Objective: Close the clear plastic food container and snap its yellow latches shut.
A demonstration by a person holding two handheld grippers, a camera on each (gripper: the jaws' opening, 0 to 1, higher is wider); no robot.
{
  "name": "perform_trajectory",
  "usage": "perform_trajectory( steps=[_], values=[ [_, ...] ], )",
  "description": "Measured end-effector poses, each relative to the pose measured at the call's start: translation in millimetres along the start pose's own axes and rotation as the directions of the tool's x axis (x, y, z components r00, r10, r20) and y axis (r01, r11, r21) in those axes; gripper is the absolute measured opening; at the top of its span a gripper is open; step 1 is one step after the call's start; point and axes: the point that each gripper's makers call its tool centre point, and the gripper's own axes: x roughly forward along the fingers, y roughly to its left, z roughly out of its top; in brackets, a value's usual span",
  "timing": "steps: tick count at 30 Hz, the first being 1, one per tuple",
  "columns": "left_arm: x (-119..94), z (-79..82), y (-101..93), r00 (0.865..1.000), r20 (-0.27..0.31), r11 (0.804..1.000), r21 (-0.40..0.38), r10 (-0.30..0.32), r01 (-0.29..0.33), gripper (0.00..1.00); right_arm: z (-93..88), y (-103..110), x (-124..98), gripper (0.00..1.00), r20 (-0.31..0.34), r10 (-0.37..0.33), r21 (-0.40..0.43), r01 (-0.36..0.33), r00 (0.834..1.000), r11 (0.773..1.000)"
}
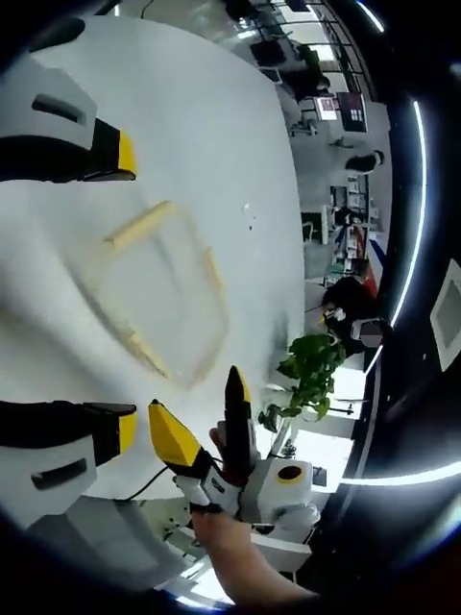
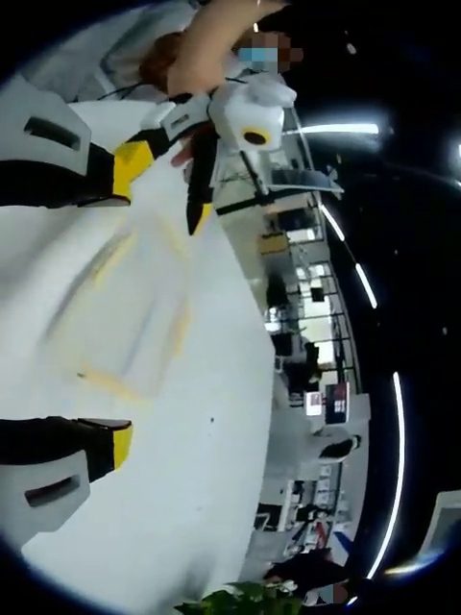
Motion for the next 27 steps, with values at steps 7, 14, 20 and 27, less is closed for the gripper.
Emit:
perform_trajectory(
  steps=[7,14,20,27],
  values=[
    [-12.9,-5.2,-2.4,1.000,-0.023,1.000,-0.022,0.006,-0.007,0.95,3.4,-4.4,-14.1,0.88,-0.011,-0.024,0.033,0.024,1.000,0.999],
    [-21.6,-4.4,-1.2,1.000,-0.012,0.998,-0.055,0.026,-0.027,0.95,-7.7,2.0,-23.3,0.88,-0.030,-0.015,0.029,0.015,0.999,0.999],
    [-24.4,-4.6,-6.0,1.000,-0.003,0.997,-0.070,0.025,-0.025,0.94,-8.6,4.0,-29.0,0.87,-0.024,-0.013,0.041,0.014,1.000,0.999],
    [-30.7,-4.2,-9.2,1.000,0.001,0.997,-0.067,0.026,-0.026,0.92,-9.5,6.5,-38.2,0.86,-0.014,-0.021,0.051,0.021,1.000,0.998]
  ],
)
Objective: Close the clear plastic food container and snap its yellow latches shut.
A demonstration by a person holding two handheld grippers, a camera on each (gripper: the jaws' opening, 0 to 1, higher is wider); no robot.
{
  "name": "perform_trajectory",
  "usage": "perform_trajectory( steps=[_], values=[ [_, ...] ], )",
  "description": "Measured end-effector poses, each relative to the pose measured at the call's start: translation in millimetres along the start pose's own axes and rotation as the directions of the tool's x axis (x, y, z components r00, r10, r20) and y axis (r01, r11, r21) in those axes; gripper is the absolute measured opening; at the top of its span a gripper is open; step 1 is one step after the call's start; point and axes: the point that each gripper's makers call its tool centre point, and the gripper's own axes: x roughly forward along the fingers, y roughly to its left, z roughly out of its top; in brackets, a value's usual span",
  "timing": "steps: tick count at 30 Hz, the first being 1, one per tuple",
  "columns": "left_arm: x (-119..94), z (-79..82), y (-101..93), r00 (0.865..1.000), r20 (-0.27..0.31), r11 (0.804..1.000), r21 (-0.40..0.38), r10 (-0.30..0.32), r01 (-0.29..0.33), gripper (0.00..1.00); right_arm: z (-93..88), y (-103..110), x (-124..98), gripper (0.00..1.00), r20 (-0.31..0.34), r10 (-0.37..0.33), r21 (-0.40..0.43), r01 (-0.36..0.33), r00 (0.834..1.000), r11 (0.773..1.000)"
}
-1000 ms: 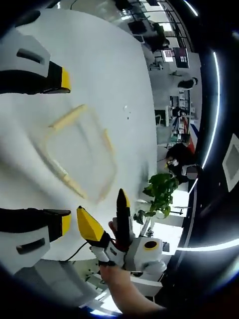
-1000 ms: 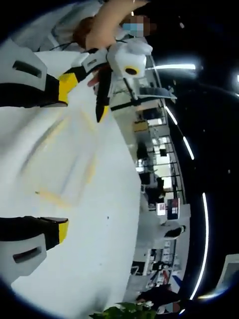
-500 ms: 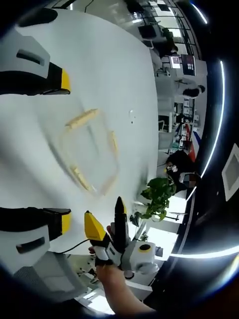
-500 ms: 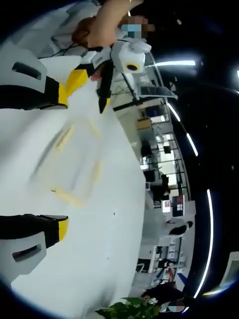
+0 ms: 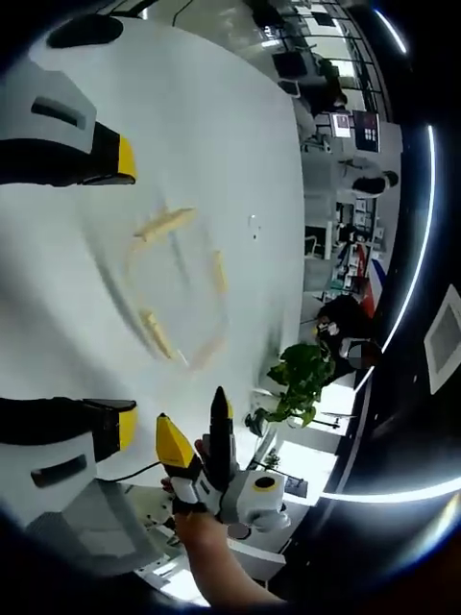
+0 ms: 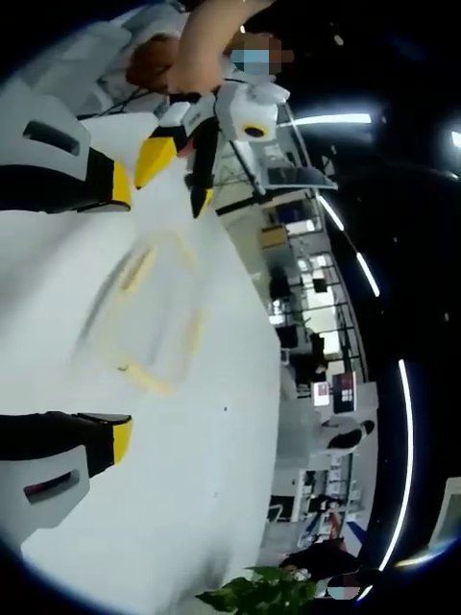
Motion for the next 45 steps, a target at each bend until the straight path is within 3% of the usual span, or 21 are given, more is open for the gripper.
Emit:
perform_trajectory(
  steps=[14,32,45],
  values=[
    [-14.3,-2.1,-10.1,1.000,0.023,1.000,-0.016,0.003,-0.002,0.91,4.5,2.0,-19.6,0.85,0.043,-0.015,0.041,0.013,0.999,0.999],
    [-40.8,-17.8,-27.9,0.999,0.048,0.998,-0.059,-0.001,0.003,0.88,-10.2,14.5,-55.5,0.82,0.074,-0.005,0.075,0.000,0.997,0.997],
    [-58.9,-20.5,-34.6,0.997,0.079,0.998,-0.060,0.019,-0.014,0.88,-9.1,29.2,-71.5,0.82,0.101,0.012,0.079,-0.020,0.995,0.997]
  ],
)
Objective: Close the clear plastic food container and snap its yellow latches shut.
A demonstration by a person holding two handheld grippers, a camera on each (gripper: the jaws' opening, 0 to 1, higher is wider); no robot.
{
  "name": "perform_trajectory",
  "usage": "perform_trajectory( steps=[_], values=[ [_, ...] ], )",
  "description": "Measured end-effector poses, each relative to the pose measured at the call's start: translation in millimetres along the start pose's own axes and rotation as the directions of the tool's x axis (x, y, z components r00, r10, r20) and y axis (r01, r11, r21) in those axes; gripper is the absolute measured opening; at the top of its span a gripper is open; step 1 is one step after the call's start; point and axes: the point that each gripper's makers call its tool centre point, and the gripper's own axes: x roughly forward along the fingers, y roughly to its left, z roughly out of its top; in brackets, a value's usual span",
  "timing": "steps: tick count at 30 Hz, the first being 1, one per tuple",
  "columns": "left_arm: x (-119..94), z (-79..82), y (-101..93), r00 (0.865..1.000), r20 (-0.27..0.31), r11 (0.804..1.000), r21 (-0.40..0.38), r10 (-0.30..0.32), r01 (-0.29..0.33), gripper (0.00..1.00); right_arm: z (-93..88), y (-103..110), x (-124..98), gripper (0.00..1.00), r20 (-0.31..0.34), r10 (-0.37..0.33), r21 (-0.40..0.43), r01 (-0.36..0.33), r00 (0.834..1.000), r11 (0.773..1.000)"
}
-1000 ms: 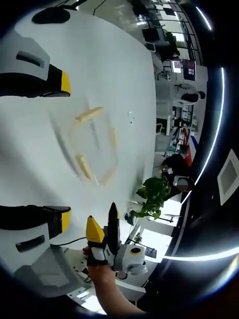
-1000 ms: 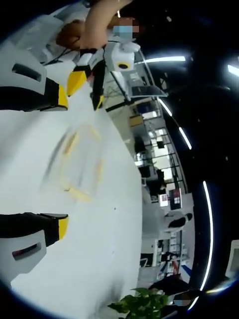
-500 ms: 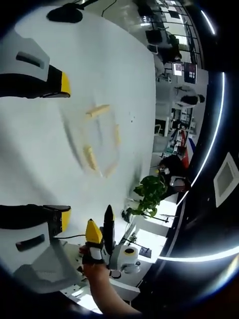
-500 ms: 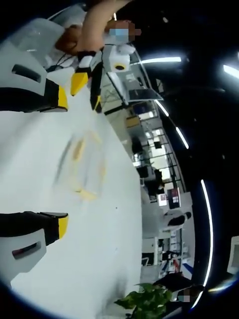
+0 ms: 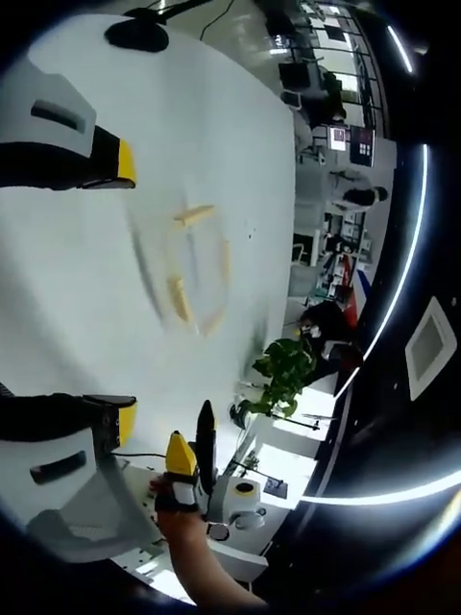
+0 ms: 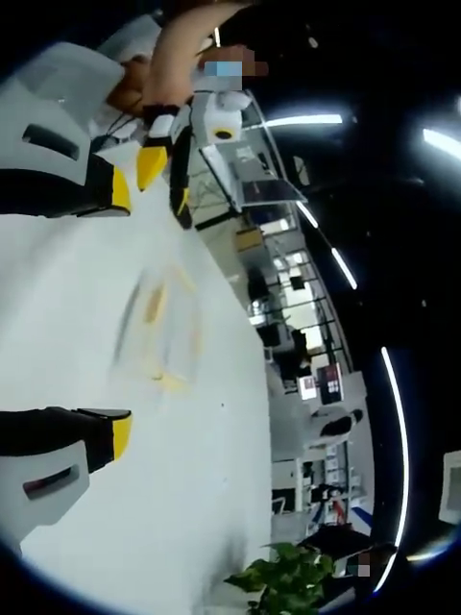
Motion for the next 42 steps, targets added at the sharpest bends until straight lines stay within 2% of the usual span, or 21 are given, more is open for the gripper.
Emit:
perform_trajectory(
  steps=[21,27,36,38,42],
  values=[
    [-20.3,0.3,-13.0,0.997,0.070,1.000,-0.020,0.008,-0.007,0.88,1.2,5.8,-29.8,0.83,0.032,0.000,0.019,-0.001,0.999,1.000],
    [-27.2,-10.6,-12.0,0.998,0.066,0.999,-0.035,0.025,-0.023,0.87,-2.8,4.5,-40.4,0.83,0.036,-0.009,0.030,0.008,0.999,1.000],
    [-41.0,-19.0,-11.5,0.996,0.075,0.998,-0.034,0.056,-0.054,0.89,-7.5,15.3,-47.5,0.88,0.038,0.007,0.010,-0.007,0.999,1.000],
    [-43.2,-20.3,-11.9,0.995,0.078,0.997,-0.054,0.060,-0.056,0.90,-9.8,18.9,-51.1,0.89,0.038,0.016,0.013,-0.016,0.999,1.000],
    [-45.4,-20.0,-13.7,0.995,0.080,0.998,-0.036,0.060,-0.058,0.90,-11.5,20.0,-57.6,0.90,0.050,0.008,0.038,-0.010,0.999,0.999]
  ],
)
